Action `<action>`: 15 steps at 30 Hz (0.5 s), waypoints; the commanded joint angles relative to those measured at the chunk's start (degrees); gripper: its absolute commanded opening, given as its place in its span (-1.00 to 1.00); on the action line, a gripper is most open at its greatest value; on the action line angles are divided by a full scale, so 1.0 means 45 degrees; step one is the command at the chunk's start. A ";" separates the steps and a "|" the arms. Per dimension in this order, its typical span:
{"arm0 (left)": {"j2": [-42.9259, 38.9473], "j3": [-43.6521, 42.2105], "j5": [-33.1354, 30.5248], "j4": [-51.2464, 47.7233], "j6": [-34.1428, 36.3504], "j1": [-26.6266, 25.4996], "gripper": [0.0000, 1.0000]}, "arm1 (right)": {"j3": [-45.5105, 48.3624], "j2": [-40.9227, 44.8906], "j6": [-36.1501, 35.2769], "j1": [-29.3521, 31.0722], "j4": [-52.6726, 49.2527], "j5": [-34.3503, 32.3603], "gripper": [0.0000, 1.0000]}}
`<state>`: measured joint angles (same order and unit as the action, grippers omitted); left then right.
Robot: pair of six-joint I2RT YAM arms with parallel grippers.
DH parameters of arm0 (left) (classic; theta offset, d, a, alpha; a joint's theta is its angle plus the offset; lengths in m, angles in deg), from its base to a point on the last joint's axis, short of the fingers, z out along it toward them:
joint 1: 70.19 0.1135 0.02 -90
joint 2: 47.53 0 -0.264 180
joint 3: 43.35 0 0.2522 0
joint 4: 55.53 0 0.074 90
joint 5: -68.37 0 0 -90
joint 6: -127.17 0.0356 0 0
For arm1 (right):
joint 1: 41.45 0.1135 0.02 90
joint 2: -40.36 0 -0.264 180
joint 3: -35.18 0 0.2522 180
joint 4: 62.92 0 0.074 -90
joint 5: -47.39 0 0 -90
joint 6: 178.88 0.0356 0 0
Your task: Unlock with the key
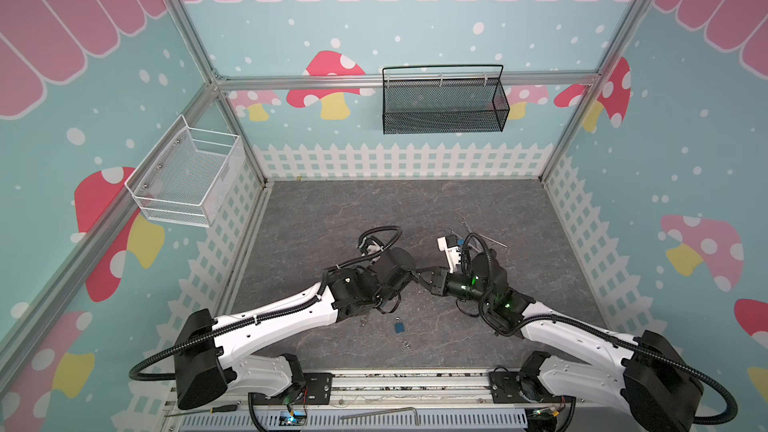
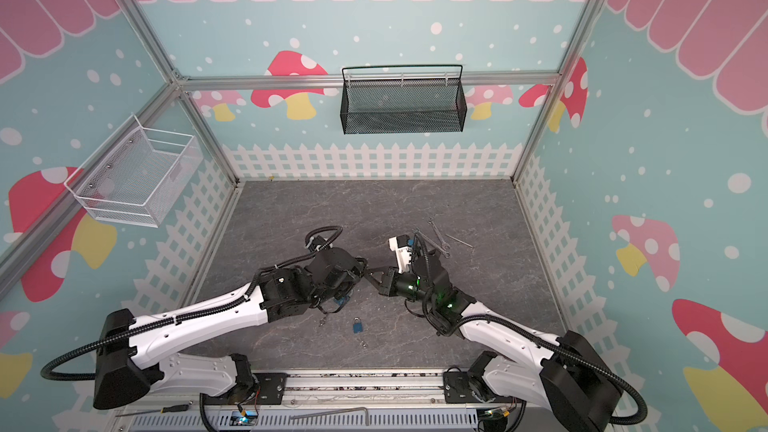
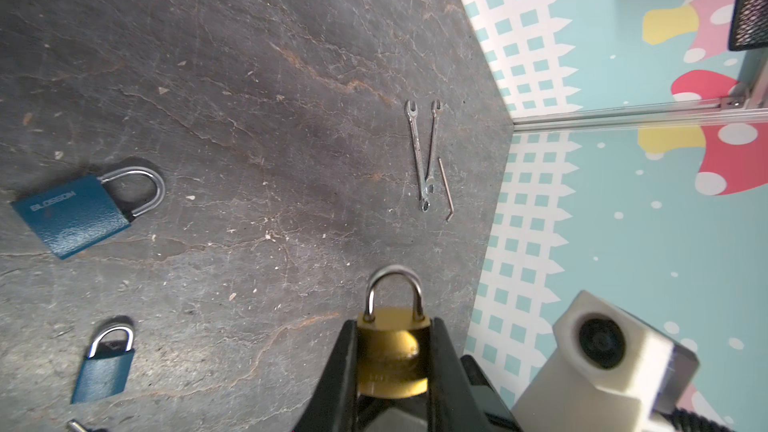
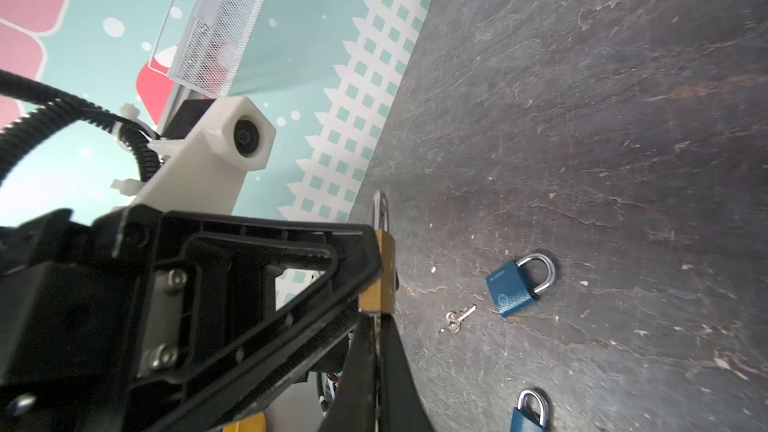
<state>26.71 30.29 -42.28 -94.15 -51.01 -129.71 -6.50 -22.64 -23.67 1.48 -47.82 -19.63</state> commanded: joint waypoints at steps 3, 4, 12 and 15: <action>-0.0429 -0.0568 0.0970 0.1051 -0.0359 -0.0502 -1.00 | 0.0192 0.0734 0.1642 0.0009 0.3557 0.0630 -1.00; -0.0527 -0.0672 0.0899 0.1179 -0.0399 -0.0502 -1.00 | 0.0253 0.0744 0.1889 0.0002 0.3830 0.0682 -1.00; -0.0940 -0.1281 0.0834 0.2861 -0.0599 -0.0502 -1.00 | 0.0415 0.0604 0.3846 -0.0001 0.5805 0.1142 -1.00; -0.1038 -0.1160 0.0591 0.2835 -0.0422 -0.0463 -1.00 | 0.0233 0.0813 0.3543 -0.0001 0.5369 0.1021 -1.00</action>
<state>21.31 25.72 -42.91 -83.46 -51.99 -130.43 -3.31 -21.02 -9.44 0.52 -34.58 -18.32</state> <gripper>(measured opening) 0.203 0.048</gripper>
